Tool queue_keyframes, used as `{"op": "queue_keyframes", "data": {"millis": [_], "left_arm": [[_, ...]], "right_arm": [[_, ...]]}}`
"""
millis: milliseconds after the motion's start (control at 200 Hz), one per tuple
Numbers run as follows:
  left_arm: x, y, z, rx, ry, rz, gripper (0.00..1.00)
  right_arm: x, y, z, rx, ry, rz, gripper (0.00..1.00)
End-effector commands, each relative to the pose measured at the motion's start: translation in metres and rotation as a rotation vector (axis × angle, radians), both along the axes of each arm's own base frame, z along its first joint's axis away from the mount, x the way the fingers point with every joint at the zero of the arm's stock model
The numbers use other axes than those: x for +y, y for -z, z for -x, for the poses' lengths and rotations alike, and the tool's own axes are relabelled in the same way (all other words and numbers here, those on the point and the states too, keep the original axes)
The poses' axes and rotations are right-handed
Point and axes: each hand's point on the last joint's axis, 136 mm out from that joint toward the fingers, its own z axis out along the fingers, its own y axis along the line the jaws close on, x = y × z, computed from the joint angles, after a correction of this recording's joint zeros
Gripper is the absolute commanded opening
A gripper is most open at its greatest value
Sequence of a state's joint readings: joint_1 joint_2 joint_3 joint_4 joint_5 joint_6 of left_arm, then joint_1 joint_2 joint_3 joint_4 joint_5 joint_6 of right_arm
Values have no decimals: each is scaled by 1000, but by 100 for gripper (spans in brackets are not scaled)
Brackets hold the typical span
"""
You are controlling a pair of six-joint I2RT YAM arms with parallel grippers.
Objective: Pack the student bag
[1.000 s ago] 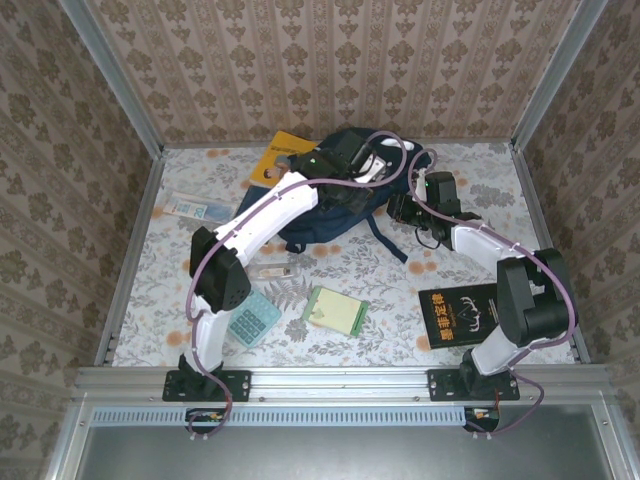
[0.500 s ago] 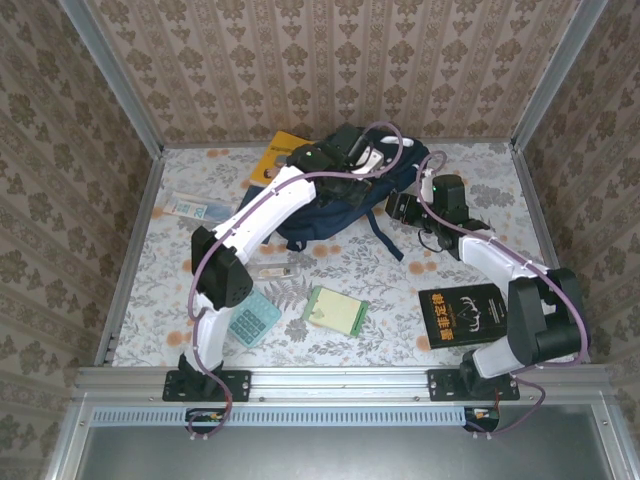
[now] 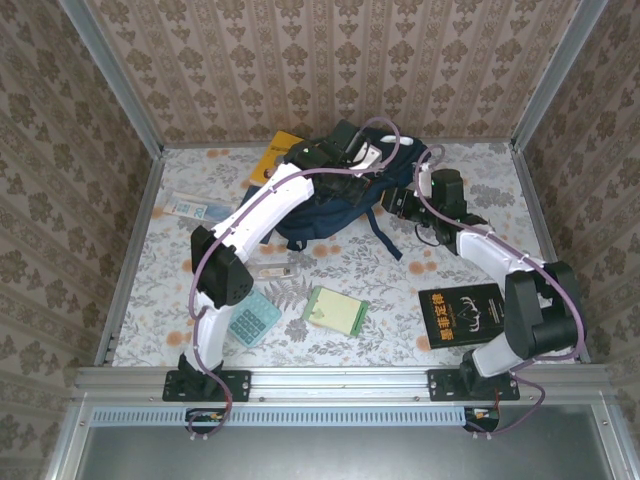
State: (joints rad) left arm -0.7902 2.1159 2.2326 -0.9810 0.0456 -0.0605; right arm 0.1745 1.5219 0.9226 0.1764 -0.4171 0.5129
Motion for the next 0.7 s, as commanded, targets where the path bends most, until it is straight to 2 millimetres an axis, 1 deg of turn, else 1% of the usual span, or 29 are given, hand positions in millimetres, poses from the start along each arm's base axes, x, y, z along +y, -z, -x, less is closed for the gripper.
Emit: {"op": "queue_keyframes", "data": {"millis": [0, 220, 405, 695], "left_arm": [[-6, -30, -6, -43, -13, 81, 0], [-6, -32, -6, -46, -11, 81, 0], [-5, -31, -7, -43, -13, 82, 0], [-7, -32, -6, -37, -11, 91, 0]], "right_arm": [[-7, 6, -11, -12, 16, 72, 42], [-15, 17, -13, -18, 42, 115, 39], [-19, 21, -14, -31, 51, 137, 39], [-21, 27, -22, -42, 58, 152, 38]]}}
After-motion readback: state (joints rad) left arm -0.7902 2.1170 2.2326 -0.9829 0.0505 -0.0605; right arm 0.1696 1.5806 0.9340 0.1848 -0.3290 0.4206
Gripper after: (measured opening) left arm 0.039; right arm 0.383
